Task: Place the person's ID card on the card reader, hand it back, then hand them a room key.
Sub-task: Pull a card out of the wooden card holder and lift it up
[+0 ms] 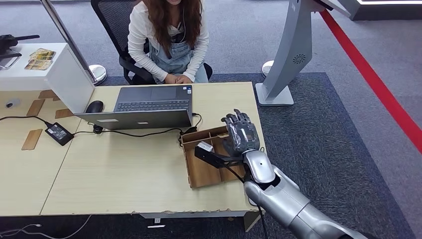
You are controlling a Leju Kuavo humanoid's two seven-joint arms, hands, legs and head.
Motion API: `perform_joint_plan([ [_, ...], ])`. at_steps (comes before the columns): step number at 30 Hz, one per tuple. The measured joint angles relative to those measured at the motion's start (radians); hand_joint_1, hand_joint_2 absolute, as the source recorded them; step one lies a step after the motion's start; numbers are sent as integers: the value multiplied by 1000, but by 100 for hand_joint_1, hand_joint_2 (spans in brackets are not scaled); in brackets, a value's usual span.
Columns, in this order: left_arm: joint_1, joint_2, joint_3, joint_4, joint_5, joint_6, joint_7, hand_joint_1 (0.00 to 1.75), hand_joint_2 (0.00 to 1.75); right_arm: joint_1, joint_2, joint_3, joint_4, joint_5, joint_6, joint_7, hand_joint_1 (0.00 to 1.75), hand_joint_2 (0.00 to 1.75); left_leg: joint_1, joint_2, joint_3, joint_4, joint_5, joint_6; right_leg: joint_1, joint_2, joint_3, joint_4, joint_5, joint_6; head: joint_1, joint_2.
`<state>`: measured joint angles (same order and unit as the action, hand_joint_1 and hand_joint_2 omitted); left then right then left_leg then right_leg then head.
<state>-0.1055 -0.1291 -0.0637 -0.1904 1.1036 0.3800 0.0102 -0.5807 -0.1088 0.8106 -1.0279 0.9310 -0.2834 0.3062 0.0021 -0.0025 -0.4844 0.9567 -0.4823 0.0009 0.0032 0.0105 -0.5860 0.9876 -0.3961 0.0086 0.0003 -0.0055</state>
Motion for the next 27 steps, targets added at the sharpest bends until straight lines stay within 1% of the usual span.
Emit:
perform_joint_plan([
  [21,0,2,0,0,0,0,5,0,0,5,-7,3,25,2,0,4,63,175,0,0,0,0,0,0,0,0,0,0,0,0,0,0],
  [22,0,2,0,0,0,0,5,0,0,5,-7,3,25,2,0,4,78,175,0,0,0,0,0,0,0,0,0,0,0,0,0,0],
  [25,0,2,0,0,0,0,5,0,0,5,-7,3,27,2,-2,5,160,175,0,0,0,0,0,0,0,0,0,0,0,0,0,0],
  [26,0,2,0,0,0,0,5,0,0,5,-7,3,28,2,-3,5,174,175,0,0,0,0,0,0,0,0,0,0,0,0,0,0],
  [27,0,2,0,0,0,0,4,0,0,5,-7,3,30,3,-5,5,175,175,0,0,0,0,0,0,0,0,0,0,0,0,0,0],
])
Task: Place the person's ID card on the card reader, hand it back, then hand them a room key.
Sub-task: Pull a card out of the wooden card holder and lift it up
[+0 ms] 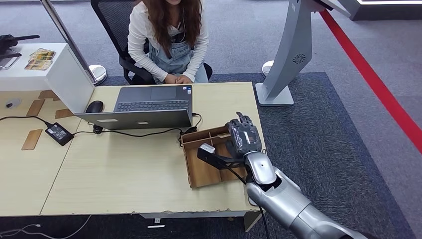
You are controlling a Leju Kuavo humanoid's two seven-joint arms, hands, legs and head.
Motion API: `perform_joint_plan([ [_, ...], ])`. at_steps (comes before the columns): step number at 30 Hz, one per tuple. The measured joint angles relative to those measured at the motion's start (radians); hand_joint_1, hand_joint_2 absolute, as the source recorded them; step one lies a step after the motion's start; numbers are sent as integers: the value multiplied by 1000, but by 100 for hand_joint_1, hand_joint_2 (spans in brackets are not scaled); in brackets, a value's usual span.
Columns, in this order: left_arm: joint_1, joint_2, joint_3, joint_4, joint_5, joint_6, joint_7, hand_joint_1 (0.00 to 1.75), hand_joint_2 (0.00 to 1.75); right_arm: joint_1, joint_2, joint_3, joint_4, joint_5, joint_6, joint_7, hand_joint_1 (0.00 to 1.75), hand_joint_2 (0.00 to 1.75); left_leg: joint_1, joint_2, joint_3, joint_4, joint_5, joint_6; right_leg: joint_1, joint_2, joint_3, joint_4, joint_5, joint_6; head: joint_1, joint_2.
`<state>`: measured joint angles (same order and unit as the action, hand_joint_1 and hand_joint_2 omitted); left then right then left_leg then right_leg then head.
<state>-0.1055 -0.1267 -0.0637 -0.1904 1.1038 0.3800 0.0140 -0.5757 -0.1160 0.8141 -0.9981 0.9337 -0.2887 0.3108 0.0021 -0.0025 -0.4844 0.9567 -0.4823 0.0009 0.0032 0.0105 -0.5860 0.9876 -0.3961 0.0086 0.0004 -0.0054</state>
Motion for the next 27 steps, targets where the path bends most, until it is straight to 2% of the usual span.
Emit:
perform_joint_plan([
  [27,0,0,0,0,-2,21,-34,0,0,-3,19,-1,27,-22,-59,-27,171,175,0,0,0,0,0,0,0,0,0,0,0,0,0,0],
])
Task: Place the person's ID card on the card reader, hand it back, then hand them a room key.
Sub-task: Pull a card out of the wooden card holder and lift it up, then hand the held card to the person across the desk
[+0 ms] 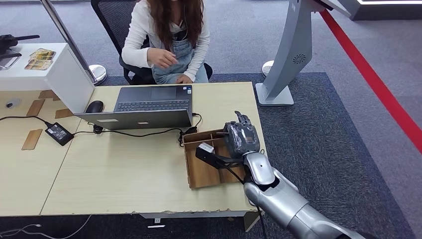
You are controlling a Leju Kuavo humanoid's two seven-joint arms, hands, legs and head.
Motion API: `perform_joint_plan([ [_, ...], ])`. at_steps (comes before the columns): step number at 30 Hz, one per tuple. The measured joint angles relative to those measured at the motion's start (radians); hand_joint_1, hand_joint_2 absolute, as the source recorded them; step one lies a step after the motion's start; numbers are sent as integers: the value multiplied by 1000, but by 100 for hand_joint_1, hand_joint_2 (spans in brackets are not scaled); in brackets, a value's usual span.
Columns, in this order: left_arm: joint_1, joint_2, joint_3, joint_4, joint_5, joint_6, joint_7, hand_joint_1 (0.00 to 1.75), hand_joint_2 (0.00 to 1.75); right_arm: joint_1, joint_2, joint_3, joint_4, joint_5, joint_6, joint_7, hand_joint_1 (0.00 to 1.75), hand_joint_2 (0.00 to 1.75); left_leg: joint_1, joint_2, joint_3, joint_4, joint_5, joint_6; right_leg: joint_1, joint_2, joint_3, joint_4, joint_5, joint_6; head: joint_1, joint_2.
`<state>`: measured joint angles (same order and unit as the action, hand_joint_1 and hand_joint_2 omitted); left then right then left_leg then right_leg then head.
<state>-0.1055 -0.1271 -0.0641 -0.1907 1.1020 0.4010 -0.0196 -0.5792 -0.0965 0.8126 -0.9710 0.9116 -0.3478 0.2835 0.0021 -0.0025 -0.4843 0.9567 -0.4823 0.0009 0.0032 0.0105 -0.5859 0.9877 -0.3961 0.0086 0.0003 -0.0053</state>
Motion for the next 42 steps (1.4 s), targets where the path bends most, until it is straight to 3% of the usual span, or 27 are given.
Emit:
perform_joint_plan([
  [16,1,-11,0,0,4,10,-34,0,0,-7,-17,-40,-114,-153,11,6,170,175,0,0,0,0,0,0,0,0,0,0,0,0,0,0],
  [31,1,-24,0,0,-1,7,-55,0,0,-114,-64,-114,-330,-291,7,23,175,175,0,0,0,0,0,0,0,0,0,0,0,0,0,0],
  [42,0,-26,-8,0,-25,-5,-43,0,0,-251,-12,-110,-252,-314,-9,-15,175,175,0,0,-1,0,0,0,0,0,0,0,0,0,0,0],
])
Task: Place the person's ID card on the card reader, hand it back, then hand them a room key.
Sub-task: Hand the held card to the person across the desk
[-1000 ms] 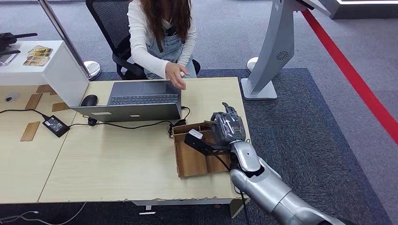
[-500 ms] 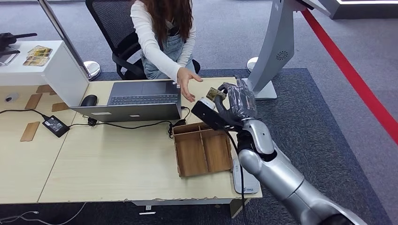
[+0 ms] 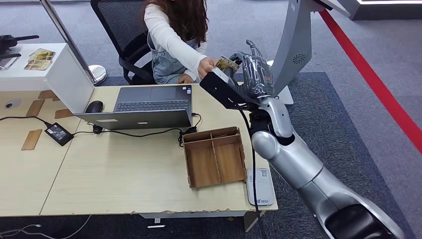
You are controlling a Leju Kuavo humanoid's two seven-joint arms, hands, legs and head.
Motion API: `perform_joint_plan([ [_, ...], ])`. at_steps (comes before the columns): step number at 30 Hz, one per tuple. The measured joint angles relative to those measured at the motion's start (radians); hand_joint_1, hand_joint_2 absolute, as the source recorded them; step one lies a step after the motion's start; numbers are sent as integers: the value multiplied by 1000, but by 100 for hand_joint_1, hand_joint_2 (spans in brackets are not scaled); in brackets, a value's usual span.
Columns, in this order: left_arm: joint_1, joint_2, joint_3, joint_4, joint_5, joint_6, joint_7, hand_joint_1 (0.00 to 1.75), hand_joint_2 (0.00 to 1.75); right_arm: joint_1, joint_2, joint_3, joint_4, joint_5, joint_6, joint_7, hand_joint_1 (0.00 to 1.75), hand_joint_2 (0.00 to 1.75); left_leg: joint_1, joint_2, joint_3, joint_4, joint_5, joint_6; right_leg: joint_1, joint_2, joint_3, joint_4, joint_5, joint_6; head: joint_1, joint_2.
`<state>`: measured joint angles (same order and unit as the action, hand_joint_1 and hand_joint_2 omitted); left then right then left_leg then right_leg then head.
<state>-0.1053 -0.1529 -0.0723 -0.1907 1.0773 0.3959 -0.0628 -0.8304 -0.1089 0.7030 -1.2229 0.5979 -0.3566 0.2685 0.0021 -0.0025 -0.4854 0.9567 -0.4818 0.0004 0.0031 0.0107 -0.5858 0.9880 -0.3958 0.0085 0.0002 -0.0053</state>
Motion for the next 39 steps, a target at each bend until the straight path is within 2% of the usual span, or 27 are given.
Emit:
perform_joint_plan([
  [14,0,-6,-15,0,-3,-6,7,0,0,-69,122,32,229,-38,-19,-54,175,175,0,-2,-5,0,1,0,0,-3,-4,1,0,0,0,0],
  [15,0,-6,-16,0,-3,-5,6,0,0,-72,127,34,240,-40,-20,-55,138,175,0,-2,-5,0,1,0,0,-3,-5,0,0,0,0,0],
  [18,0,-7,-17,0,-3,-2,4,0,0,-79,139,38,268,-45,-21,-57,7,175,0,-2,-6,0,0,0,0,-3,-6,0,-1,1,0,0],
  [19,0,-7,-18,0,-3,-2,3,0,0,-81,143,38,277,-48,-23,-60,0,175,0,-2,-6,0,0,0,0,-3,-6,0,-1,1,0,0],
  [30,1,-9,-20,0,10,-4,-12,0,0,-87,172,38,318,-172,-35,-128,0,175,0,-1,-5,0,1,0,0,-2,-5,0,0,0,0,0],
  [39,3,-14,-19,0,30,-1,-37,0,0,-31,138,23,203,-308,-33,-144,0,175,0,-1,-3,0,1,-1,0,-2,-5,0,0,0,0,0],
])
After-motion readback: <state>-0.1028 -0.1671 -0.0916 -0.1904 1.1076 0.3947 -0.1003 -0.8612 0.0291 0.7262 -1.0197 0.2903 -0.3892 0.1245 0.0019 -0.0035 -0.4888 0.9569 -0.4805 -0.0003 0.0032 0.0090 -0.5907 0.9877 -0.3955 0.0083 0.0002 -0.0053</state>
